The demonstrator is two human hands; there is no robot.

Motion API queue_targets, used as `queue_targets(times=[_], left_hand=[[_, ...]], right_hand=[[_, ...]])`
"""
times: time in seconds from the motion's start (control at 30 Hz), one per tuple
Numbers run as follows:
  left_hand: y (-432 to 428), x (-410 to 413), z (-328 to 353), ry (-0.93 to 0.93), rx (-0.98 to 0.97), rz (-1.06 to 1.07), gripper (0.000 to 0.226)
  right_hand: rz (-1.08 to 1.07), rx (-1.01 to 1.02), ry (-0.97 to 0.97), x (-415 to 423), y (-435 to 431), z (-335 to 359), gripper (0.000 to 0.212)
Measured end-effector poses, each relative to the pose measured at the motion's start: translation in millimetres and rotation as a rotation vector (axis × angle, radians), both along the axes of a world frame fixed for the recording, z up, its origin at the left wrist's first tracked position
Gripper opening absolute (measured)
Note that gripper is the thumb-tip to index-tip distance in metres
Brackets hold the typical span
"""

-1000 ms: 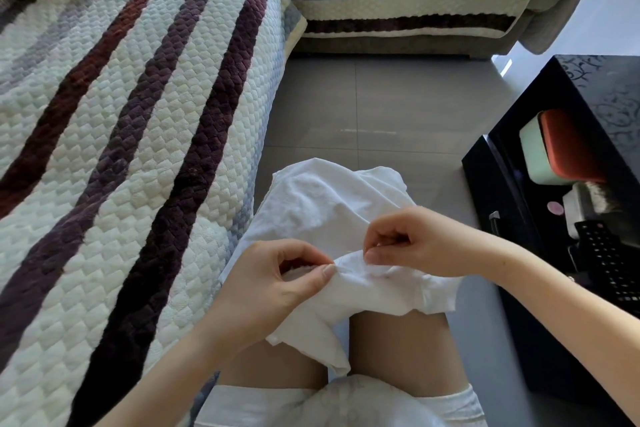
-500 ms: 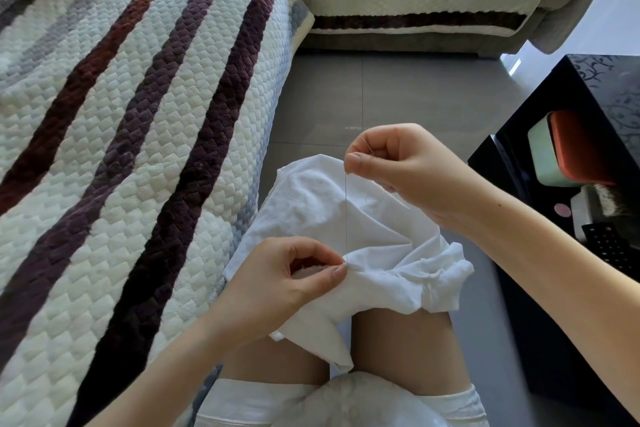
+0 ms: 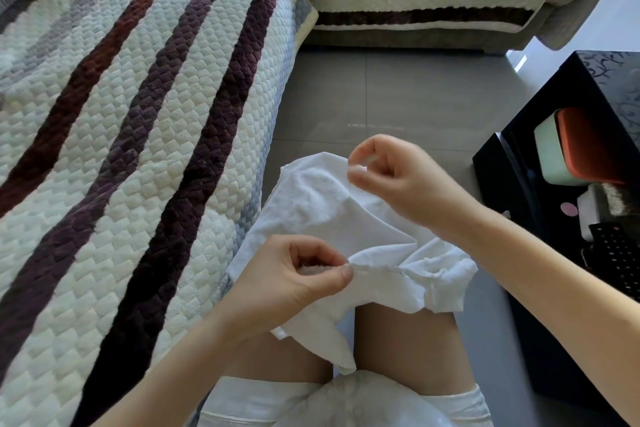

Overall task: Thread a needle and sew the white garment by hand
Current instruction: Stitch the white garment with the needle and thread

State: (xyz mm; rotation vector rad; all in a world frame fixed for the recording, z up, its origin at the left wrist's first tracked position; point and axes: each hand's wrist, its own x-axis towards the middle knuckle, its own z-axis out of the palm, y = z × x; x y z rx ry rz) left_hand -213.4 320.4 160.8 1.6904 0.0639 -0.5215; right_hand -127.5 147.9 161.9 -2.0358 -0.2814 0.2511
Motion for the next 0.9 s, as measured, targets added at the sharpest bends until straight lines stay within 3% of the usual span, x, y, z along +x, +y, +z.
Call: queue_targets(times=[0.07, 0.2, 0.9], left_hand=[[0.0, -0.1, -1.4, 0.057, -0.044, 0.027, 0.016], [1.1, 2.3, -2.9, 0.152, -0.138, 0.078, 0.005], [2.0, 11.2, -9.6, 0.182, -0.146, -0.034, 0.005]], right_hand=[[0.074, -0.133, -0.032, -8.7, -8.0, -12.5, 0.035], [0.151, -0.088, -0.154, -37.7, -20.6, -26.2, 0.008], [0.27, 0.062, 0.03, -59.7, -29.7, -28.8, 0.016]])
